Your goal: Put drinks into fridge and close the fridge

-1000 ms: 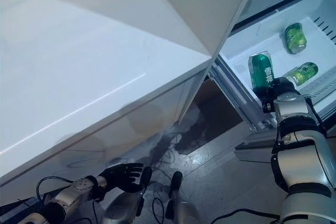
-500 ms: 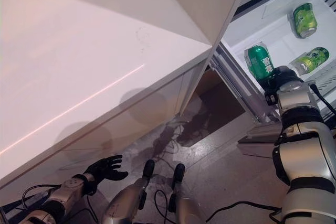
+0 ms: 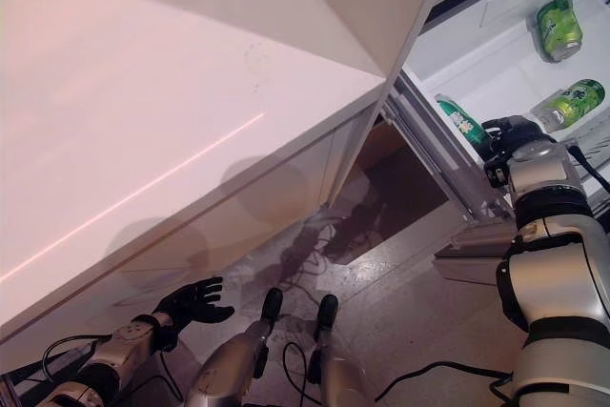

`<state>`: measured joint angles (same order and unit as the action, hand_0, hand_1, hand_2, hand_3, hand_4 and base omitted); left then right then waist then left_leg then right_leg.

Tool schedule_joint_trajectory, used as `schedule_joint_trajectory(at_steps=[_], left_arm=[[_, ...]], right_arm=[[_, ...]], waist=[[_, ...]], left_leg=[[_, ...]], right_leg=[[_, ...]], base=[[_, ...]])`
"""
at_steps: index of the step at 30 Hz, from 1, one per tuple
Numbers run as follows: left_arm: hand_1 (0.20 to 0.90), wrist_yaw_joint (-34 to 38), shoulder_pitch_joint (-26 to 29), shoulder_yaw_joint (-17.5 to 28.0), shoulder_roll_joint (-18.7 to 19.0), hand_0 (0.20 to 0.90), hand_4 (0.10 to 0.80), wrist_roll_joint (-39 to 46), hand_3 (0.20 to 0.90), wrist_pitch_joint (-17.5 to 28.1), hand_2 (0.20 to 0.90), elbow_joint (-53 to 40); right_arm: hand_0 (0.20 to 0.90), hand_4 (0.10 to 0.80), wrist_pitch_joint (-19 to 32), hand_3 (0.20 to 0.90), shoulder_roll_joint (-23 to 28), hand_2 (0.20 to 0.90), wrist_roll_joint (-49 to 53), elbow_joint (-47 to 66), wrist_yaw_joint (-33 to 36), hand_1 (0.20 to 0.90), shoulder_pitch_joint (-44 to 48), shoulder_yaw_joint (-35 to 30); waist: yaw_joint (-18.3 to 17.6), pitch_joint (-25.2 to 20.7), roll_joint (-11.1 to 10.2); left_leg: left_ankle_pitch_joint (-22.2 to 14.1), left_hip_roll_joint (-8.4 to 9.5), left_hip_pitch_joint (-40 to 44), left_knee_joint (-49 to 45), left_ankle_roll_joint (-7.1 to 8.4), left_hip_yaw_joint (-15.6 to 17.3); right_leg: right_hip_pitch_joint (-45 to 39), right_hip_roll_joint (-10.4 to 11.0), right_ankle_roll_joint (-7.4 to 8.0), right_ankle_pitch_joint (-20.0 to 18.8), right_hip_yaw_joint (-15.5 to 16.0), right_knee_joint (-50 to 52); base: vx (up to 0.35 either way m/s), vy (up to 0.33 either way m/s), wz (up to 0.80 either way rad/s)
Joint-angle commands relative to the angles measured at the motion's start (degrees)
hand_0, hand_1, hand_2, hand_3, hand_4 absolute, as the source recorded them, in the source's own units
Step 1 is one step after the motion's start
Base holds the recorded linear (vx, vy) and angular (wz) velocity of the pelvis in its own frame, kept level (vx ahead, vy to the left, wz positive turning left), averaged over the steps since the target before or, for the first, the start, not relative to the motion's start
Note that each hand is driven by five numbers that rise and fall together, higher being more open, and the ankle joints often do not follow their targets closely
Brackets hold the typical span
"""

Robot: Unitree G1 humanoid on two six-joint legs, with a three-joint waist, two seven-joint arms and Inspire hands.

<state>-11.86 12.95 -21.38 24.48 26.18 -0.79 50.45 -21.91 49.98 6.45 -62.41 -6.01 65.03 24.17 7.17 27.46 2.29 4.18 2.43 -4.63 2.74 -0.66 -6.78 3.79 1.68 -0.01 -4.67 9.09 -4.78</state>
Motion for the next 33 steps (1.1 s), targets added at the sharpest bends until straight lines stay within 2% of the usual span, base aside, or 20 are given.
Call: schedule_joint_trajectory(at_steps=[1, 4, 7, 10, 17, 22, 25, 33], left_arm=[[0.900, 0.4, -4.2, -0.2, 0.4, 0.900, 0.800, -0.4, 0.900, 1.2, 0.900, -2.3], [0.900, 0.2, -5.4, 1.1, 0.4, 0.900, 0.800, -1.3, 0.900, 1.0, 0.900, -1.4], [0.900, 0.4, -6.8, 2.5, 0.0, 0.900, 0.800, -1.9, 0.900, 1.5, 0.900, 0.1], [0.900, 0.4, -8.2, 4.0, -0.8, 0.900, 0.800, -2.8, 0.900, 1.9, 0.900, 2.8], [0.900, 0.6, -10.7, 6.4, -2.8, 0.900, 0.800, -4.1, 0.900, 2.4, 0.900, 10.1], [0.900, 1.1, -11.7, 7.4, -4.2, 0.900, 0.800, -5.2, 0.900, 1.9, 0.900, 12.8], [0.900, 1.0, -11.7, 7.4, -4.5, 0.900, 0.800, -5.7, 0.900, 1.6, 0.900, 13.4], [0.900, 0.6, -11.8, 7.5, -4.7, 0.900, 0.800, -7.6, 0.900, 0.7, 0.900, 11.8]], right_arm=[[0.900, 0.800, 5.4, 0.900, 5.5, 0.900, 3.3, 11.4, 3.6, 0.900, 3.8, 5.4], [0.900, 0.800, 8.0, 0.900, 7.1, 0.900, 8.8, 18.1, 6.3, 0.900, 2.6, 3.9], [0.900, 0.800, 11.5, 0.900, 8.6, 0.900, 13.8, 24.6, 9.3, 0.900, 0.0, -0.6], [0.900, 0.800, 16.5, 0.900, 9.6, 0.900, 19.0, 31.3, 13.8, 0.900, -4.9, -7.8], [0.900, 0.800, 22.0, 0.900, 9.4, 0.900, 27.5, 39.9, 19.4, 0.900, -18.7, -23.7], [0.900, 0.800, 25.0, 0.900, 4.7, 0.900, 35.8, 40.2, 25.5, 0.900, -25.9, -32.9], [0.900, 0.800, 25.8, 0.900, 1.9, 0.900, 37.1, 39.9, 26.8, 0.900, -28.8, -35.5], [0.900, 0.800, 28.1, 0.900, -5.7, 0.900, 38.6, 40.6, 28.0, 0.900, -37.6, -38.9]], waist=[[0.3, -3.8, -2.2], [-0.7, -5.4, -3.2], [-1.8, -7.2, -4.2], [-3.3, -10.1, -5.1], [-6.2, -17.1, -5.5], [-7.1, -20.6, -5.1], [-7.2, -21.2, -4.9], [-7.0, -17.9, -4.9]], left_leg=[[-1.4, -0.43, -2.5, -3.2, 0.41, 2.3], [-1.7, -0.63, -1.1, -2.7, 0.45, 3.2], [-2.2, -0.70, 0.5, -2.3, 0.34, 3.7], [-2.7, -0.71, 2.3, -1.7, 0.24, 4.4], [-4.6, -0.33, 6.1, -1.0, -0.03, 6.7], [-6.5, -0.15, 8.2, -1.8, -0.24, 8.3], [-7.5, -0.08, 8.9, -2.9, -0.52, 8.6], [-13.8, 0.63, 7.2, -16.0, -2.70, 7.3]], right_leg=[[3.3, 0.8, 1.21, 2.8, -1.5, 8.7], [2.4, 0.6, 1.34, 2.8, -2.1, 8.4], [1.2, 0.5, 1.47, 3.0, -2.9, 8.2], [-0.3, 0.3, 1.84, 3.1, -4.0, 7.5], [-3.1, 0.5, 2.89, 2.6, -6.4, 5.1], [-5.1, 1.0, 3.35, 2.9, -7.1, 4.4], [-5.7, 1.4, 3.35, 3.6, -7.2, 5.4], [-4.4, 3.5, 1.70, 9.1, -6.4, 17.6]], base=[[0.002, 0.030, -0.05], [0.003, 0.040, -0.07], [0.041, 0.036, -0.12], [0.061, 0.041, -0.09], [0.086, 0.055, -0.14], [0.106, 0.020, -0.24], [0.094, -0.012, -0.16], [0.090, -0.046, -0.06]])
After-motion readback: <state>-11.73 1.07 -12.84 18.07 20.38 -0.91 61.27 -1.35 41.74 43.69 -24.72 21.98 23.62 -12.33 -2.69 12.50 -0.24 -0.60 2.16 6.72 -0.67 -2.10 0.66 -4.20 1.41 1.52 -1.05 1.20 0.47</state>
